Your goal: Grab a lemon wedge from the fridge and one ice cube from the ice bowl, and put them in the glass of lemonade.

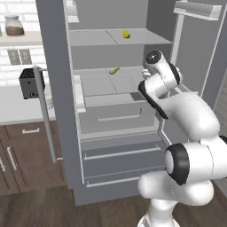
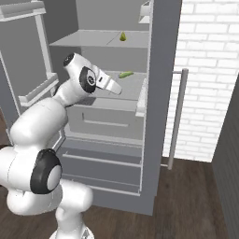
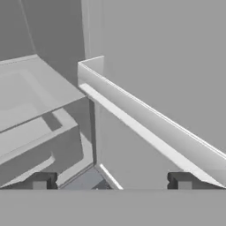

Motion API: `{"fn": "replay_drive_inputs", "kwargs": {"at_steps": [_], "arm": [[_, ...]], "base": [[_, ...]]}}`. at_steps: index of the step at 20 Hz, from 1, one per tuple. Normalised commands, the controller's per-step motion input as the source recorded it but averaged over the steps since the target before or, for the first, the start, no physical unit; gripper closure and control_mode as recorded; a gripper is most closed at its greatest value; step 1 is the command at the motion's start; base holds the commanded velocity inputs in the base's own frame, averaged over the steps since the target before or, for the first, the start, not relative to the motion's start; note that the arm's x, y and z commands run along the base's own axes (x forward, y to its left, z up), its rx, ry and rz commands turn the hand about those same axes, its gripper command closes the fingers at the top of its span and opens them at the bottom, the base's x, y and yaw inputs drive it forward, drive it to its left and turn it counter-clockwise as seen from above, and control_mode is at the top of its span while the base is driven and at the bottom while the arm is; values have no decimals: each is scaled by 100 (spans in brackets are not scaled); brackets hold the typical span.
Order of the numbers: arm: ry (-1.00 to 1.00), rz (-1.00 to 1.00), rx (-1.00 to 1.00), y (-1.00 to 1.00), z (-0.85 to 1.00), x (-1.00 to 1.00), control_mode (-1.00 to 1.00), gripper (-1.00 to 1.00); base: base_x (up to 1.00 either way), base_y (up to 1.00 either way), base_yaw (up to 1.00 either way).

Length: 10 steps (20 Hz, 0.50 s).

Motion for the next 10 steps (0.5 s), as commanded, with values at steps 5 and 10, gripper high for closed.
{"fn": "replay_drive_inputs", "kwargs": {"at_steps": [5, 10], "arm": [[14, 55, 23, 66, -17, -48, -100, -100], [10, 40, 14, 2, -46, -92, -100, -100]], "base": [[0, 0, 0], [0, 0, 0]]}}
